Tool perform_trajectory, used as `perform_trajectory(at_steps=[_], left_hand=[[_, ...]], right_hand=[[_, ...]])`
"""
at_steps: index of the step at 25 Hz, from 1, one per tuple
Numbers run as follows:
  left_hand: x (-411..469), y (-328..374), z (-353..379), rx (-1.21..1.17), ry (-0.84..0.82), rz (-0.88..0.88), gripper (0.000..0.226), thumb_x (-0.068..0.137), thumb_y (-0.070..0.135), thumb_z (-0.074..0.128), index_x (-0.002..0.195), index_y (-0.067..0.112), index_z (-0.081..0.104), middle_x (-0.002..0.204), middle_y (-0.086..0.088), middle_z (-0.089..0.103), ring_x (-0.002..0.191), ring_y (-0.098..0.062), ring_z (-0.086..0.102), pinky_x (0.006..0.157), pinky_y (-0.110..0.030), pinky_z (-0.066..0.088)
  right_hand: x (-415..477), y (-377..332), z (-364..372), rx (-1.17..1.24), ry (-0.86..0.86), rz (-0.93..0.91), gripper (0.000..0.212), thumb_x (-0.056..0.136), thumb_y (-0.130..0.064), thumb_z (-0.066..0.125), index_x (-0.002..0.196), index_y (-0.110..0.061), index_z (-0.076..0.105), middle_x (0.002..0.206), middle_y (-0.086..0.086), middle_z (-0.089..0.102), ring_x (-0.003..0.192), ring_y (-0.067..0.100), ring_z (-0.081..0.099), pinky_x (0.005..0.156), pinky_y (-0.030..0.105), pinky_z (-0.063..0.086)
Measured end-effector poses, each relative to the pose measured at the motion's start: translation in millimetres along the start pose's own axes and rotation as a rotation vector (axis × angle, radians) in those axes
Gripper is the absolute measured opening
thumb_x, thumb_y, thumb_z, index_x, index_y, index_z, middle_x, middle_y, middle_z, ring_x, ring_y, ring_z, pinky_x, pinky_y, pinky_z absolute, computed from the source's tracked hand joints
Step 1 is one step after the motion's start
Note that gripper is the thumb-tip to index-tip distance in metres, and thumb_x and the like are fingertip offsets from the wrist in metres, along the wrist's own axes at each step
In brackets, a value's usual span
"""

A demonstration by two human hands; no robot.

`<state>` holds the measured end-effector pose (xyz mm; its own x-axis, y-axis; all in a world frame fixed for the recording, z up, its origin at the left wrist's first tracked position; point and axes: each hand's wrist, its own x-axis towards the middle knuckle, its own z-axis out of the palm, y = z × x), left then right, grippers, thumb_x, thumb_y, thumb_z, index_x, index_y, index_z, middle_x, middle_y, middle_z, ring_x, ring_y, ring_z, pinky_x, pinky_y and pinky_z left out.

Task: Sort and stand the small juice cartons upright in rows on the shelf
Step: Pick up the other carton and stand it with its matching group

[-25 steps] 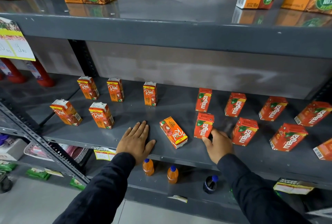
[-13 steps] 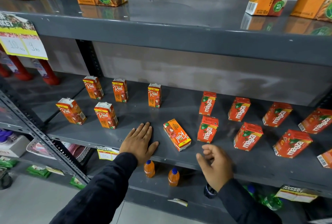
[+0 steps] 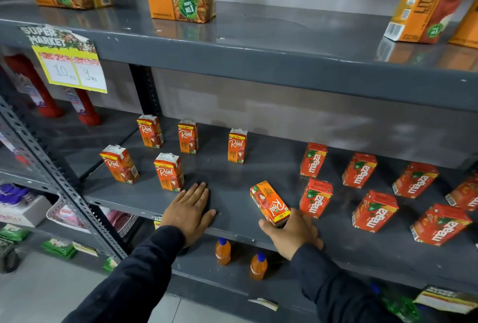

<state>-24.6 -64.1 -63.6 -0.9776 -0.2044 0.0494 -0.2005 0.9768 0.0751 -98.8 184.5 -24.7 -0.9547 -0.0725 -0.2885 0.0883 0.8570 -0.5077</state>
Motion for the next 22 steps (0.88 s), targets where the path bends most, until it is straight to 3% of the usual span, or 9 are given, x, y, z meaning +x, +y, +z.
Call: perform_trajectory(at_steps=[4, 7, 10, 12, 14, 16, 18, 20, 22], left_hand=[[-1, 1, 2, 0.017, 0.016, -0.001, 0.076, 0.089, 0.061, 0.003, 0.148, 0.014, 0.007, 0.159, -0.003, 0.003, 0.145, -0.019, -0.001, 0.118, -0.037, 0.002], [-2, 0, 2, 0.018, 0.023, 0.0, 0.074, 0.09, 0.06, 0.004, 0.148, 0.014, 0.006, 0.158, -0.002, 0.002, 0.145, -0.019, -0.001, 0.119, -0.038, 0.004], [-3, 1, 2, 0.023, 0.04, 0.005, 0.073, 0.091, 0.058, 0.006, 0.148, 0.014, 0.008, 0.159, -0.002, 0.003, 0.145, -0.018, 0.0, 0.118, -0.036, 0.003], [-4, 1, 2, 0.022, 0.042, 0.002, 0.073, 0.09, 0.058, 0.005, 0.148, 0.014, 0.008, 0.159, -0.002, 0.003, 0.145, -0.018, 0.0, 0.118, -0.036, 0.002], [-3, 2, 1, 0.02, 0.038, 0.002, 0.072, 0.091, 0.058, 0.006, 0.148, 0.014, 0.007, 0.159, -0.002, 0.003, 0.145, -0.018, -0.001, 0.118, -0.036, 0.002], [-3, 2, 1, 0.02, 0.038, 0.002, 0.072, 0.092, 0.057, 0.007, 0.148, 0.014, 0.007, 0.159, -0.002, 0.003, 0.145, -0.018, -0.001, 0.118, -0.036, 0.002], [-3, 1, 1, 0.023, 0.04, -0.002, 0.071, 0.092, 0.057, 0.006, 0.148, 0.014, 0.006, 0.159, -0.002, 0.003, 0.145, -0.018, -0.001, 0.118, -0.036, 0.003], [-3, 1, 2, 0.028, 0.037, -0.003, 0.071, 0.092, 0.057, 0.005, 0.148, 0.014, 0.006, 0.159, -0.002, 0.002, 0.145, -0.018, -0.001, 0.118, -0.036, 0.002], [-3, 1, 3, 0.034, 0.041, 0.003, 0.072, 0.091, 0.057, 0.002, 0.148, 0.014, 0.006, 0.159, -0.002, 0.003, 0.145, -0.018, -0.001, 0.118, -0.036, 0.002]], right_hand=[[-1, 8, 13, 0.015, 0.168, -0.08, 0.04, 0.067, -0.063, 0.064, 0.093, -0.035, 0.051, 0.103, -0.008, 0.053, 0.106, 0.023, 0.051, 0.092, 0.046, 0.039], [-1, 9, 13, 0.576, 0.114, -0.246, 0.026, 0.071, -0.039, 0.075, 0.089, -0.035, 0.057, 0.095, -0.012, 0.065, 0.095, 0.016, 0.063, 0.079, 0.033, 0.051], [2, 3, 1, 1.098, -0.004, -0.332, 0.033, 0.081, -0.01, 0.07, 0.107, -0.029, 0.061, 0.107, -0.001, 0.07, 0.1, 0.013, 0.066, 0.081, 0.022, 0.053], [3, -2, -8, 1.365, -0.08, -0.264, 0.027, 0.083, -0.014, 0.065, 0.107, -0.025, 0.062, 0.106, 0.002, 0.068, 0.097, 0.015, 0.066, 0.082, 0.03, 0.055], [-1, -5, -11, 1.568, -0.177, -0.112, 0.023, 0.081, -0.03, 0.062, 0.102, -0.022, 0.065, 0.102, 0.006, 0.068, 0.091, 0.019, 0.068, 0.078, 0.04, 0.057], [-9, -7, -9, 1.638, -0.291, 0.075, 0.037, 0.085, -0.042, 0.056, 0.112, -0.017, 0.062, 0.109, 0.012, 0.069, 0.098, 0.027, 0.068, 0.081, 0.048, 0.055], [-20, -10, -5, 1.667, -0.473, 0.234, 0.047, 0.09, -0.049, 0.048, 0.115, -0.013, 0.062, 0.107, 0.015, 0.073, 0.097, 0.03, 0.069, 0.077, 0.045, 0.051], [-32, -14, -5, 1.725, -0.615, 0.314, 0.043, 0.089, -0.041, 0.051, 0.109, -0.005, 0.065, 0.097, 0.019, 0.074, 0.093, 0.033, 0.069, 0.074, 0.045, 0.05], [-43, -19, -7, 1.779, -0.681, 0.306, 0.032, 0.076, -0.014, 0.063, 0.104, 0.001, 0.064, 0.094, 0.024, 0.073, 0.092, 0.04, 0.069, 0.073, 0.048, 0.056]])
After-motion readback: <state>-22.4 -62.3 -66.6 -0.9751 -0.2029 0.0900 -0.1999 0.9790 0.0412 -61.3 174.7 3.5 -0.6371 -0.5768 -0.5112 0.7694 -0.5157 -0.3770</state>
